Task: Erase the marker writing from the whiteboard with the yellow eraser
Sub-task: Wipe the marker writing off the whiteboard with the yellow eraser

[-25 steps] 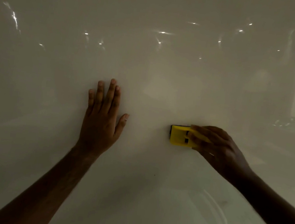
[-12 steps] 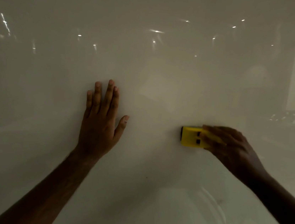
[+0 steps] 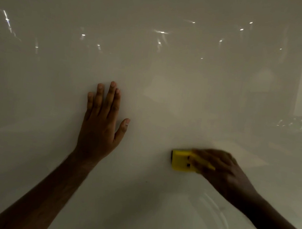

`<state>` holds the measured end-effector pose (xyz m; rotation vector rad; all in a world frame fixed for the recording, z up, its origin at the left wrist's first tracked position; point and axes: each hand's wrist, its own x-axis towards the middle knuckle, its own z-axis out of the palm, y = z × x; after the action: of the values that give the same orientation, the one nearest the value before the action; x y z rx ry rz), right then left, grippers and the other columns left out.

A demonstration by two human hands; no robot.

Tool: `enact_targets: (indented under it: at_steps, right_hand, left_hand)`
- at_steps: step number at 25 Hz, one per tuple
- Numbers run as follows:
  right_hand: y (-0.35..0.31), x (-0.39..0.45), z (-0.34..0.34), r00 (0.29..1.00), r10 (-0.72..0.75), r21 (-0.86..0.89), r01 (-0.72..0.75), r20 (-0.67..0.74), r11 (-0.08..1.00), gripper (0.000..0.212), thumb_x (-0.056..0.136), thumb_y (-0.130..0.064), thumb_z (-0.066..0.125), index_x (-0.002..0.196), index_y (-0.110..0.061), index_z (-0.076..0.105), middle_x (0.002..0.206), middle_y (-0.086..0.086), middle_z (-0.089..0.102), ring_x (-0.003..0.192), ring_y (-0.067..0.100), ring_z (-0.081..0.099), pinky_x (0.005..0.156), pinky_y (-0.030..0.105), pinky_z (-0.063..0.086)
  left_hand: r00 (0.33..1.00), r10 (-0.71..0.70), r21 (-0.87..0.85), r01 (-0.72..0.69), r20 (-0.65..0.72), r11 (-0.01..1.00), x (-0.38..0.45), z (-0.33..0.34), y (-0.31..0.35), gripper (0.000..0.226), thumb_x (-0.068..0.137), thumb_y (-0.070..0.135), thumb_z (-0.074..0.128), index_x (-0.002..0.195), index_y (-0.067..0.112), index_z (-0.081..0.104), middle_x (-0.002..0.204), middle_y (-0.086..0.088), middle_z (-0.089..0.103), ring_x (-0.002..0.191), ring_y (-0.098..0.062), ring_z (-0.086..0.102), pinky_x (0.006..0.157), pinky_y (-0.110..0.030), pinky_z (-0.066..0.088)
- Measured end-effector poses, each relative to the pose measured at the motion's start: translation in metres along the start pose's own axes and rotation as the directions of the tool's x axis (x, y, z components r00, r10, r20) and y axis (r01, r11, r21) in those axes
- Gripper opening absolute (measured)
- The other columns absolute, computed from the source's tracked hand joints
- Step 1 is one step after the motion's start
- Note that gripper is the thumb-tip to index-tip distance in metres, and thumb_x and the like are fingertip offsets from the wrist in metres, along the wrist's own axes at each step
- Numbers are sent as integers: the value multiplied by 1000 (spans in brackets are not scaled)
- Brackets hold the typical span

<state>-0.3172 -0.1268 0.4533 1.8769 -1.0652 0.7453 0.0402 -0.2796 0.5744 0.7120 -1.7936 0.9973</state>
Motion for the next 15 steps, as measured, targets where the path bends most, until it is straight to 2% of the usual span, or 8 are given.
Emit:
enact_targets:
  at_steps: [3, 5, 9, 13, 15]
  right_hand:
    - [-6, 54, -1, 990, 98, 14, -98, -98, 995, 44, 105, -29, 70, 147, -25, 62, 155, 1, 58, 127, 34, 63, 104, 46, 50]
    - [-22, 75, 7, 989, 69, 42, -64, -131, 997, 42, 105, -30, 70, 146, -25, 64, 155, 0, 58, 127, 32, 63, 103, 45, 50]
    - [-62, 77, 36, 994, -70, 142, 81, -82, 987, 36, 106, -26, 69, 141, -26, 67, 153, 0, 60, 129, 30, 64, 107, 42, 47]
    - [-92, 42, 63, 956, -294, 133, 288, 24, 948, 31, 113, -26, 55, 141, -27, 66, 152, 0, 61, 131, 29, 62, 120, 41, 39]
    - [-86, 19, 61, 937, -344, 122, 335, 65, 934, 30, 113, -26, 51, 139, -26, 68, 152, 0, 61, 130, 29, 63, 116, 42, 45]
  left_hand:
    - [1000, -5, -21, 5, 3, 1000, 1, 0, 0, 74, 112, 40, 40, 170, -2, 21, 179, -22, 14, 167, -44, 8, 136, -55, 2]
    - [1000, -12, -37, 12, 7, 999, 1, -1, 0, 73, 112, 38, 41, 170, -3, 21, 179, -21, 14, 167, -42, 7, 137, -54, 3]
    - [1000, -7, -46, 7, 12, 999, 0, -3, 1, 74, 112, 38, 42, 170, -2, 21, 179, -22, 14, 167, -41, 9, 137, -54, 6]
    - [1000, 6, -42, -5, 25, 999, 0, -4, 0, 76, 111, 39, 43, 170, -2, 20, 179, -22, 14, 167, -41, 9, 137, -53, 7]
    - [999, 21, -36, -20, 26, 999, -1, -4, -2, 75, 111, 39, 42, 170, -3, 20, 179, -22, 14, 167, -40, 10, 137, -53, 7]
